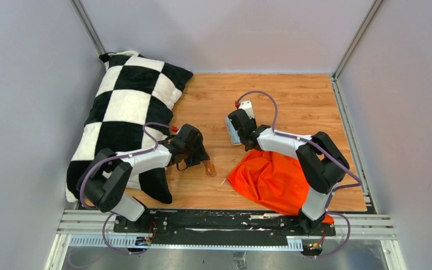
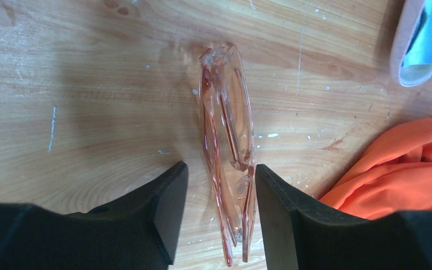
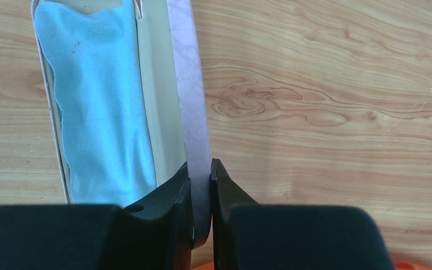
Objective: Organize the sunglasses
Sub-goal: Pick up the sunglasses case from the center of the board, then pick up the sunglasses from the center of the board.
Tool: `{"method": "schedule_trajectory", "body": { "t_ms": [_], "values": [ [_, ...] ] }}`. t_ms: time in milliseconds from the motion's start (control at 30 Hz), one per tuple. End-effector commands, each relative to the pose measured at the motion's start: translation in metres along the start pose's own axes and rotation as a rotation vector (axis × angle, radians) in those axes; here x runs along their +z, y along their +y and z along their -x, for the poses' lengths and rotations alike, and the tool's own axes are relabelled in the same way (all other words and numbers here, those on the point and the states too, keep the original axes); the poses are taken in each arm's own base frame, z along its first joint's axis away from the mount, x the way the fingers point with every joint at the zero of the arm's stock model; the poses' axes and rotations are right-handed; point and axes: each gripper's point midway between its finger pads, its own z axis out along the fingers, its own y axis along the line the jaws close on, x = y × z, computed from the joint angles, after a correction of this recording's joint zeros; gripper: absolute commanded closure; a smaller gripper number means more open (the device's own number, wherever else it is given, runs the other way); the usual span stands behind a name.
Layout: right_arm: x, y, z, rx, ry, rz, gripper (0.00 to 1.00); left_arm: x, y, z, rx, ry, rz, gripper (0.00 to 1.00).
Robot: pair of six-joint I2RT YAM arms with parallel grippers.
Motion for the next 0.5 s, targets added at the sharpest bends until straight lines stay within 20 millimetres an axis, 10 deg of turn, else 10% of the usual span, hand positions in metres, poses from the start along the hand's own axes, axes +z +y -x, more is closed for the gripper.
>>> {"method": "schedule_trajectory", "body": {
  "t_ms": [0,467],
  "values": [
    [-0.009,0.002,0.013,0.032,-0.046,0.023,1.0,0.008,-0.001,0.002,-0.022,-0.019,0.006,0.47],
    [-0.01,0.014,0.011,0.052,-0.035,0.085,1.0,0.017,0.008,-0.003,-0.015,0.005,0.056,0.6]
  ]
}}
